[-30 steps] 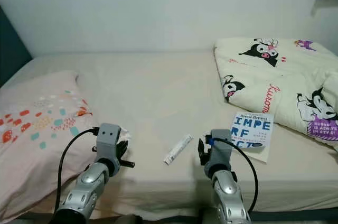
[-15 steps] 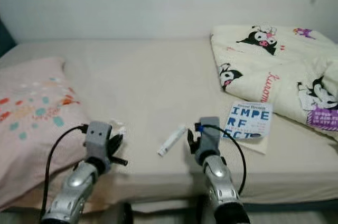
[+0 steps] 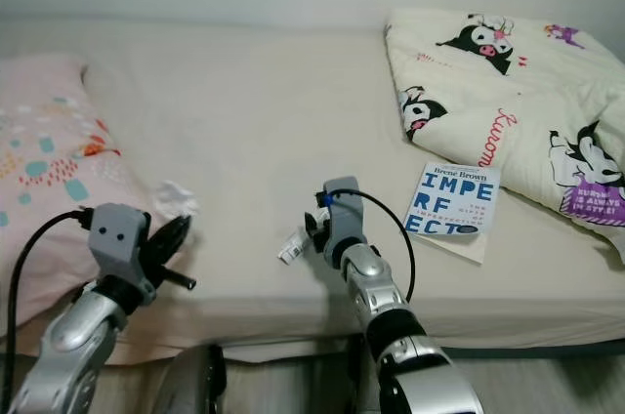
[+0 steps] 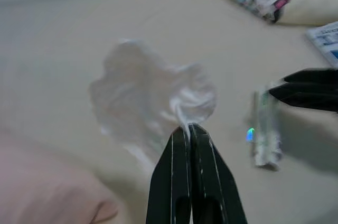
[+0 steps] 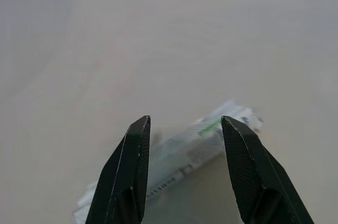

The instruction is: Clean up the room

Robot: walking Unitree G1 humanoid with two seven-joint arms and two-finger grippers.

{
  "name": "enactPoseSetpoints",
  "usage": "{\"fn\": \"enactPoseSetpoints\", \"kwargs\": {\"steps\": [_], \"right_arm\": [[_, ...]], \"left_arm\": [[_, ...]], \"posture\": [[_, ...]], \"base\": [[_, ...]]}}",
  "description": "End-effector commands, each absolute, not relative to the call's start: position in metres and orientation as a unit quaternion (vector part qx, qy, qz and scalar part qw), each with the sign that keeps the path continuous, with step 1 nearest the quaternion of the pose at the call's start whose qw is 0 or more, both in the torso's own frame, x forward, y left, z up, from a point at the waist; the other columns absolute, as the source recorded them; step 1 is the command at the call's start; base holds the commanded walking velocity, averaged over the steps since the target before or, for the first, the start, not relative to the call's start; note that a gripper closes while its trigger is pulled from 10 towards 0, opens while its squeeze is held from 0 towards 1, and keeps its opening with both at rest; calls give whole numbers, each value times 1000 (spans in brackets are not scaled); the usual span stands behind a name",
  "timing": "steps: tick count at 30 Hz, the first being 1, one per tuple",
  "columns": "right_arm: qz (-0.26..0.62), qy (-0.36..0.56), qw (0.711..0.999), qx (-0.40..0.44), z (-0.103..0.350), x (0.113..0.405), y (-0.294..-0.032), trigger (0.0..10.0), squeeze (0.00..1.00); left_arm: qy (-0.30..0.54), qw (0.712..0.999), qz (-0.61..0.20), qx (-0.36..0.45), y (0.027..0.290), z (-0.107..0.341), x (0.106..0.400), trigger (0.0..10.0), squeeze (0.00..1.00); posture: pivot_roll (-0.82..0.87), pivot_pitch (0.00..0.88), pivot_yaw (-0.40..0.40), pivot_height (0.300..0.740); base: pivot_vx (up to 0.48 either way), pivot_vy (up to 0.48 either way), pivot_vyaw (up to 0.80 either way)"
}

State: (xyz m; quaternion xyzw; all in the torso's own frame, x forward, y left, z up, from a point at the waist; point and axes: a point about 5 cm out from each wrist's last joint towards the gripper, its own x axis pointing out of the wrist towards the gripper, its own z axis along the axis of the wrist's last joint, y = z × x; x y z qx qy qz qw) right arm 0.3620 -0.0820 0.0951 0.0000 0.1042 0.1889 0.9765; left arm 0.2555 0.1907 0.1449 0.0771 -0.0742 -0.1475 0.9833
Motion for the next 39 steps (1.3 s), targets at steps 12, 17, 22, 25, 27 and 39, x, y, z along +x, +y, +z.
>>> {"fn": "enactPoseSetpoints", "kwargs": {"steps": [12,17,22,25,27,39], "right_arm": [[234,163,956,-70,95,369,-81,10000,1000],[236,183,949,-102,91,369,-86,10000,1000],[237,201,943,-120,87,368,-93,10000,1000],[231,209,942,-122,85,368,-98,10000,1000],[218,215,945,-112,85,368,-103,10000,922],[167,225,959,-37,88,373,-115,0,0]], "left_arm": [[-49,968,-229,91,184,157,227,10000,0],[-40,967,-236,93,184,157,226,10000,0],[-35,965,-241,96,184,157,228,10000,0],[-32,964,-247,98,183,156,229,10000,0],[-29,962,-252,101,183,156,229,10000,0],[-13,953,-277,120,184,155,232,10000,0]], "posture": [[138,299,-134,584],[140,299,-126,584],[144,303,-116,584],[144,305,-111,584],[145,308,-107,584],[158,312,-84,584]], "base": [[0,0,0],[0,0,0],[0,0,0],[0,0,0],[0,0,0],[0,0,0]]}}
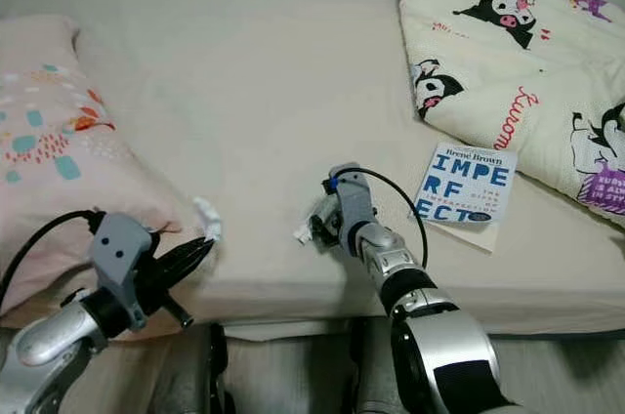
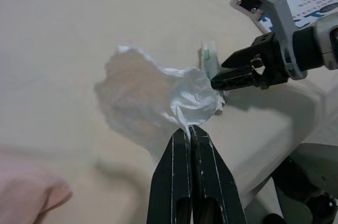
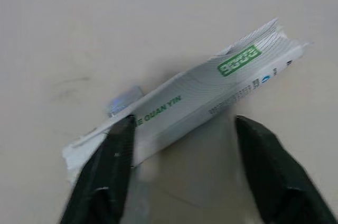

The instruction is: Clean up the room

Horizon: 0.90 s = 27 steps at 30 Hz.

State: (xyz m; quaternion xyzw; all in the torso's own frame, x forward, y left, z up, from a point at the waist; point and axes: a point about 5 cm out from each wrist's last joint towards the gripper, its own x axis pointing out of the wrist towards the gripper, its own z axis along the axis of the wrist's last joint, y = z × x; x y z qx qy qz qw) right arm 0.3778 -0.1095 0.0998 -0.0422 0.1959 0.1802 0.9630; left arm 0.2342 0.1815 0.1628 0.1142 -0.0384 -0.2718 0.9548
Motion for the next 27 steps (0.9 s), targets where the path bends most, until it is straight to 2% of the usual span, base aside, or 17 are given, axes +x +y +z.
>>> {"fn": "enactPoseSetpoints", "kwargs": {"steps": [1,18,22,24,27], "right_arm": [[166,225,960,-33,88,373,-115,0,0],[150,222,963,-15,87,372,-120,0,0],[128,204,970,14,93,376,-123,0,0],[111,165,979,51,106,382,-119,0,0],[112,127,983,65,118,386,-112,0,0]], "left_arm": [[-12,953,-276,121,185,155,233,10000,0],[-12,953,-272,131,190,157,237,10000,0],[-19,956,-264,125,190,159,241,10000,0],[-29,969,-231,87,189,159,248,10000,0],[-32,979,-196,51,187,158,255,10000,0]], "posture": [[160,310,-81,584],[170,305,-80,584],[161,293,-82,584],[127,245,-76,584],[114,222,-73,584]], "base": [[0,0,0],[0,0,0],[0,0,0],[0,0,0],[0,0,0]]}}
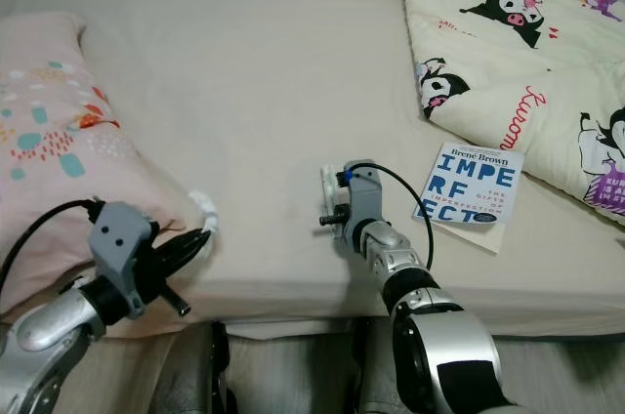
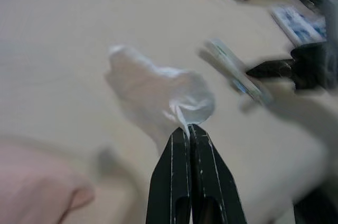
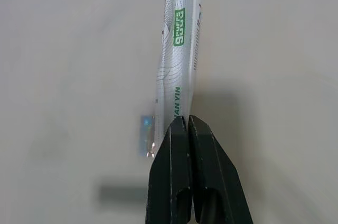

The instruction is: Clean up the room

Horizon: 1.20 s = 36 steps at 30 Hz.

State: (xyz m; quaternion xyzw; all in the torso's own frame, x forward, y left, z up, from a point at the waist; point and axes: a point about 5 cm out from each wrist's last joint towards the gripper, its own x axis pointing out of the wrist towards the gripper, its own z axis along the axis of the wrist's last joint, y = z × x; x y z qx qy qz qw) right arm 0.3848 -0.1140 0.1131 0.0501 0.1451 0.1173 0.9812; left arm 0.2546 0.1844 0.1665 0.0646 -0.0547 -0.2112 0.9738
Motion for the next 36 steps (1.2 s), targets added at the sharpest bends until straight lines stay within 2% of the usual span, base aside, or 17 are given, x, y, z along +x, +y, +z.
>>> {"fn": "enactPoseSetpoints", "kwargs": {"steps": [1,11,12,13,15,17,26,30,36], "right_arm": [[121,107,985,61,122,387,-106,0,0],[135,16,990,27,129,376,-93,0,0],[135,-4,991,8,123,364,-95,10000,0],[135,-4,991,8,123,364,-95,10000,0],[123,-38,992,-11,113,341,-104,10000,0],[105,-61,992,-14,111,330,-113,10000,0],[93,-91,991,-11,116,321,-122,10000,0],[94,-95,991,-10,117,318,-121,10000,0],[91,-82,992,-9,116,311,-122,10000,0]], "left_arm": [[-33,981,-187,37,186,156,257,10000,0],[-33,986,-162,-7,174,149,270,10000,0],[-19,989,-147,-18,170,144,275,10000,0],[-19,989,-147,-18,170,144,275,10000,0],[-7,994,-107,-12,163,135,287,10000,0],[-15,996,-83,-10,158,137,293,10000,0],[-69,992,-103,-23,145,154,299,10000,0],[-76,990,-119,-17,141,156,300,10000,0],[-73,992,-102,-10,140,152,301,10000,0]], "posture": [[107,209,-69,584],[59,134,-42,584],[46,97,-30,584],[46,97,-30,584],[19,59,-19,584],[-7,60,-22,584],[-27,46,2,584],[-28,43,3,594],[-16,37,-17,619]], "base": [[0,0,0],[0,0,0],[0,0,0],[0,0,0],[0,0,0],[0,0,0],[0,0,0],[0,0,0],[0,0,0]]}}
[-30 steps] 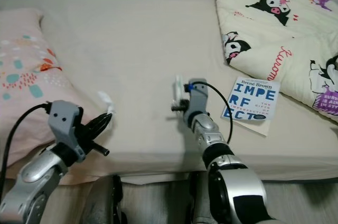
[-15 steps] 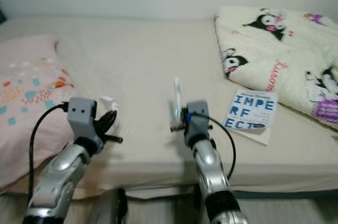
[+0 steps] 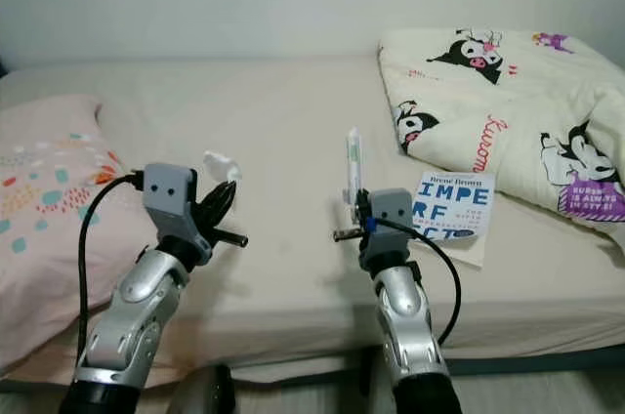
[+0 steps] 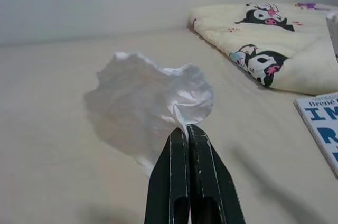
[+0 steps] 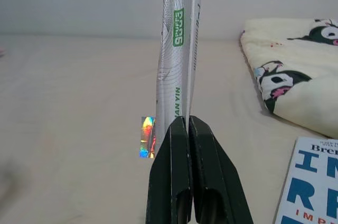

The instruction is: Clean up the room

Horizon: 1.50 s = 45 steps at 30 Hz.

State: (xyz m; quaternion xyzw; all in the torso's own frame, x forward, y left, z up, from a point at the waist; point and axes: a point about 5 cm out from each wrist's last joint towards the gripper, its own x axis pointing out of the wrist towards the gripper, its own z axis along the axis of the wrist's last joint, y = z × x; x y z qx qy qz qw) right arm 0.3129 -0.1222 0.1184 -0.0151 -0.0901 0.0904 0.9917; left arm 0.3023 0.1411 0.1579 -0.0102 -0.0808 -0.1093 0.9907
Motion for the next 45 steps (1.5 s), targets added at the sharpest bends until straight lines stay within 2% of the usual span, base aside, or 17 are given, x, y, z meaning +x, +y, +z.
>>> {"fn": "enactPoseSetpoints", "kwargs": {"steps": [1,25,39,45], "right_arm": [[91,-82,992,-9,116,311,-122,10000,0],[114,-72,991,-6,121,311,-115,10000,0],[112,-73,991,0,122,310,-114,10000,0],[107,-68,992,4,118,307,-115,10000,0]], "left_arm": [[-73,992,-102,-10,140,152,301,10000,0],[-73,995,-67,-9,150,147,298,10000,0],[-62,995,-72,-6,150,142,299,10000,0],[-63,995,-74,-4,148,143,300,10000,0]], "posture": [[-16,37,-17,619],[-2,36,-54,684],[18,28,-34,734],[26,26,-35,740]], "base": [[0,0,0],[0,0,0],[0,0,0],[0,0,0]]}}
